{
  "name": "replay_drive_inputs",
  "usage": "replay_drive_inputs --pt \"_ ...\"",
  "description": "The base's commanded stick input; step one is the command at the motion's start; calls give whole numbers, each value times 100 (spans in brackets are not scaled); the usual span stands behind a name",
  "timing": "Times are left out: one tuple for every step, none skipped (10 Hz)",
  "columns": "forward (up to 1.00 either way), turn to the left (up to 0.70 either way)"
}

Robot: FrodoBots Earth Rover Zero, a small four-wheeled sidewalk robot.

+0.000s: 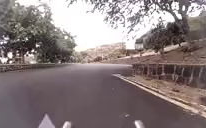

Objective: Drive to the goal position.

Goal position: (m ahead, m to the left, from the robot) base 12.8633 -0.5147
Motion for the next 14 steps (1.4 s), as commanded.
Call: replay_drive_inputs --pt "70 0" --pt "70 0" --pt "70 0" --pt "70 0" --pt "70 0" --pt "70 0" --pt "70 0" --pt "70 0" --pt "70 0" --pt "70 0" --pt "70 0" --pt "70 0" --pt "70 0" --pt "70 0"
